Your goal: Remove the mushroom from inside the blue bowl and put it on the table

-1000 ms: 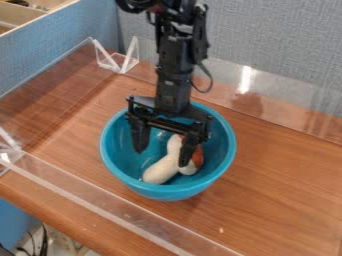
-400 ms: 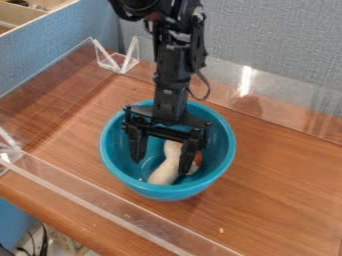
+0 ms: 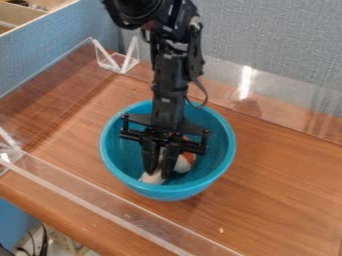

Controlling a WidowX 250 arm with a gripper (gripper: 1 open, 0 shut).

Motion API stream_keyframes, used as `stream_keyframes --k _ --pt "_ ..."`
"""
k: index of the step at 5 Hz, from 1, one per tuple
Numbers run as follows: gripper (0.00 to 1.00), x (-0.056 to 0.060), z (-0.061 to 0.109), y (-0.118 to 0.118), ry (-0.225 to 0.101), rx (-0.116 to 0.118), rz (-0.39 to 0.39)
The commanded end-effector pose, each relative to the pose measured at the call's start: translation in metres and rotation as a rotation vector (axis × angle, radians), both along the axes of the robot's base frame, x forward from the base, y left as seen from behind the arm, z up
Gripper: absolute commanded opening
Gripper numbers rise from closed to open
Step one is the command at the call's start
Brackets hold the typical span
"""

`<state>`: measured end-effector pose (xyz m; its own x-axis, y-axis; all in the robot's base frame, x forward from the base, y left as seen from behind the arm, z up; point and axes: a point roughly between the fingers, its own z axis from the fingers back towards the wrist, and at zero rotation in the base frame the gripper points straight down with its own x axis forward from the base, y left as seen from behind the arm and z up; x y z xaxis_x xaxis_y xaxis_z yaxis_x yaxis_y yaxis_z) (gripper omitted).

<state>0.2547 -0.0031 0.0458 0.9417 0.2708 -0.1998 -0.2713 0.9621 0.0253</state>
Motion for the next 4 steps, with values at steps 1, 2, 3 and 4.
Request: stream_keyframes --k 1,2,3,4 --pt "0.00 0.012 0.021 -0.007 -0.080 -0.006 0.001" --pt "0.00 0.023 0.013 -0.011 -0.088 -0.009 0.024" --pt "0.00 0.027 0.019 -0.017 -0.107 -0.005 -0.012" --pt "0.00 0.032 0.027 -0.023 -0.124 0.002 -0.010"
